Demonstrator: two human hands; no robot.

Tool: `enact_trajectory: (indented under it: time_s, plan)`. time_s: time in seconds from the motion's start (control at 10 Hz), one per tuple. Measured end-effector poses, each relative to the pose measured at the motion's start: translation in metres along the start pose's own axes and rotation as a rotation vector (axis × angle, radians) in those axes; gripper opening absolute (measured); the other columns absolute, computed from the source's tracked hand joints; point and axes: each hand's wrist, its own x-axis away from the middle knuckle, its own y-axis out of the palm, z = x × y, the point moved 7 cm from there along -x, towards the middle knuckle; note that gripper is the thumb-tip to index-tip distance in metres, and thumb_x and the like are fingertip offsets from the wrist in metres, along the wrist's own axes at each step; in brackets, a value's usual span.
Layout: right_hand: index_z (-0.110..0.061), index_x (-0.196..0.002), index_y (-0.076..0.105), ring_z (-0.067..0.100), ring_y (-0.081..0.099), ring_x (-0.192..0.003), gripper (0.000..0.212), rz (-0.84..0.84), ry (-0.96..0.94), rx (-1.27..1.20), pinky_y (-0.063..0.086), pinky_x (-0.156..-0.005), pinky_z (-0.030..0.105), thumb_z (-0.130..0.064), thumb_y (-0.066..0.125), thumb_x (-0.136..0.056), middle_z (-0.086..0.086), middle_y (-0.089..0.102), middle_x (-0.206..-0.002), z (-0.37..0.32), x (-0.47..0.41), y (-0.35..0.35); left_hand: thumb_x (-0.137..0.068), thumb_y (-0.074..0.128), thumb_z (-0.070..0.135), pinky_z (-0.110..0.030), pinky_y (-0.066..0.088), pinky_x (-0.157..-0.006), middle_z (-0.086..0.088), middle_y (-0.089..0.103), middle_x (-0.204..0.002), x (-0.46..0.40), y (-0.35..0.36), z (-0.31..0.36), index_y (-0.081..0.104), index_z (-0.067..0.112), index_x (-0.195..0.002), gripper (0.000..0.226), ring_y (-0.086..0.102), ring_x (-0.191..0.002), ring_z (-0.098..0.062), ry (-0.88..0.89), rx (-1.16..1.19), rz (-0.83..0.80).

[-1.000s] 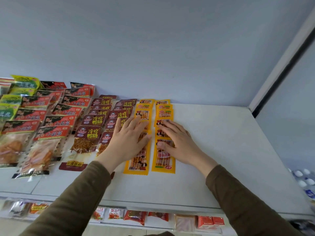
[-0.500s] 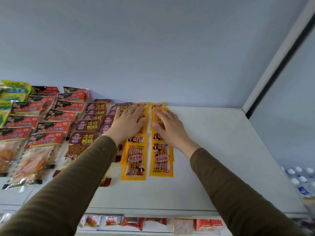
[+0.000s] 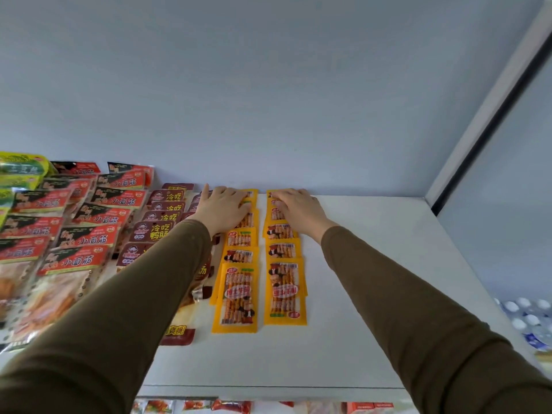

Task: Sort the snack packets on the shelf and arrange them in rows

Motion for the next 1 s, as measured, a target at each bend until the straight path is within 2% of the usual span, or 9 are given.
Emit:
enact_trajectory:
  time_s: [0.1, 0.2, 0.3, 0.4, 0.5, 0.6, 0.7, 0.9, 1.0]
  plan:
    - [-0.030, -0.148, 0.046, 0.024, 0.037, -0.139, 0.044, 0.055, -0.022, -0.052, 0.037, -0.110, 0.044, -0.041, 0.032, -0.108, -0.004, 0.049, -0.150, -0.004, 0.002, -0.007, -0.107, 0.023, 0.052, -0.060, -0.001, -0.125, -0.002, 0.029, -0.167, 0.011, -0.009, 0.005, 0.027, 0.028, -0.160, 0.058, 0.015, -0.157, -0.027, 0.024, 0.073, 0.073]
    - [-0.025, -0.150, 0.045, 0.023, 0.036, -0.141, 0.046, 0.225, -0.014, -0.146, 0.036, -0.113, 0.042, -0.040, 0.038, -0.107, 0.000, 0.048, -0.151, -0.006, 0.016, -0.028, -0.107, 0.024, 0.051, -0.058, -0.001, -0.126, -0.004, 0.023, -0.169, 0.040, -0.025, 0.009, 0.023, 0.025, -0.162, 0.060, 0.009, -0.158, -0.027, 0.029, 0.075, 0.192]
    - [-0.025, -0.151, 0.041, 0.022, 0.035, -0.144, 0.048, 0.247, 0.015, -0.155, 0.034, -0.116, 0.041, -0.043, 0.035, -0.107, 0.000, 0.044, -0.154, -0.013, 0.050, -0.030, -0.103, 0.010, 0.059, -0.056, -0.001, -0.127, -0.005, 0.014, -0.171, 0.088, -0.024, 0.024, 0.013, 0.026, -0.163, 0.068, 0.005, -0.159, -0.026, 0.025, 0.035, 0.225]
    - [-0.034, -0.156, 0.025, 0.021, 0.016, -0.153, 0.055, 0.093, -0.001, -0.033, 0.020, -0.122, 0.050, -0.053, 0.022, -0.104, -0.004, 0.022, -0.166, -0.033, 0.093, 0.000, -0.096, -0.009, 0.064, -0.052, -0.009, -0.126, 0.000, 0.000, -0.172, 0.134, 0.005, 0.054, 0.001, 0.028, -0.164, 0.078, -0.005, -0.158, -0.022, 0.098, -0.025, 0.118]
    - [-0.036, -0.158, 0.016, 0.018, -0.001, -0.155, 0.057, -0.024, 0.036, 0.029, 0.009, -0.123, 0.054, -0.056, 0.017, -0.104, -0.009, 0.003, -0.169, -0.039, 0.111, 0.024, -0.101, 0.000, 0.062, -0.052, -0.005, -0.127, 0.002, 0.001, -0.173, 0.148, 0.023, 0.056, 0.001, 0.031, -0.164, 0.070, -0.004, -0.159, -0.019, 0.094, -0.039, 0.082]
    - [-0.039, -0.159, 0.011, 0.018, -0.006, -0.155, 0.058, -0.053, 0.079, 0.016, 0.005, -0.124, 0.053, -0.058, 0.015, -0.105, -0.012, -0.003, -0.168, -0.037, 0.111, 0.026, -0.100, 0.000, 0.063, -0.052, -0.007, -0.127, 0.001, 0.004, -0.173, 0.145, 0.022, 0.050, 0.003, 0.032, -0.164, 0.071, -0.002, -0.159, -0.018, 0.086, -0.072, 0.093]
    - [-0.042, -0.159, 0.008, 0.020, -0.007, -0.155, 0.059, -0.037, 0.097, -0.062, 0.005, -0.124, 0.052, -0.061, 0.015, -0.104, -0.012, -0.006, -0.168, -0.037, 0.110, 0.021, -0.099, 0.000, 0.068, -0.052, -0.008, -0.126, 0.003, -0.003, -0.172, 0.145, 0.018, 0.052, 0.002, 0.033, -0.164, 0.074, -0.008, -0.158, -0.018, 0.125, -0.021, 0.075]
    - [-0.036, -0.158, 0.024, 0.024, 0.004, -0.155, 0.056, 0.051, 0.022, -0.011, 0.014, -0.123, 0.052, -0.053, 0.030, -0.105, -0.003, 0.007, -0.169, -0.056, 0.126, -0.009, -0.101, 0.012, 0.066, -0.046, -0.001, -0.126, 0.002, 0.001, -0.172, 0.159, -0.008, 0.049, 0.012, 0.029, -0.164, 0.073, -0.003, -0.159, -0.021, 0.170, 0.039, 0.143]
    - [-0.029, -0.155, 0.034, 0.024, 0.008, -0.154, 0.056, 0.044, -0.057, 0.057, 0.017, -0.123, 0.050, -0.049, 0.041, -0.103, -0.002, 0.013, -0.168, -0.072, 0.143, -0.019, -0.105, 0.030, 0.059, -0.047, 0.010, -0.128, -0.001, 0.009, -0.172, 0.182, -0.015, 0.045, 0.017, 0.027, -0.163, 0.068, 0.005, -0.159, -0.024, 0.220, 0.022, 0.177]
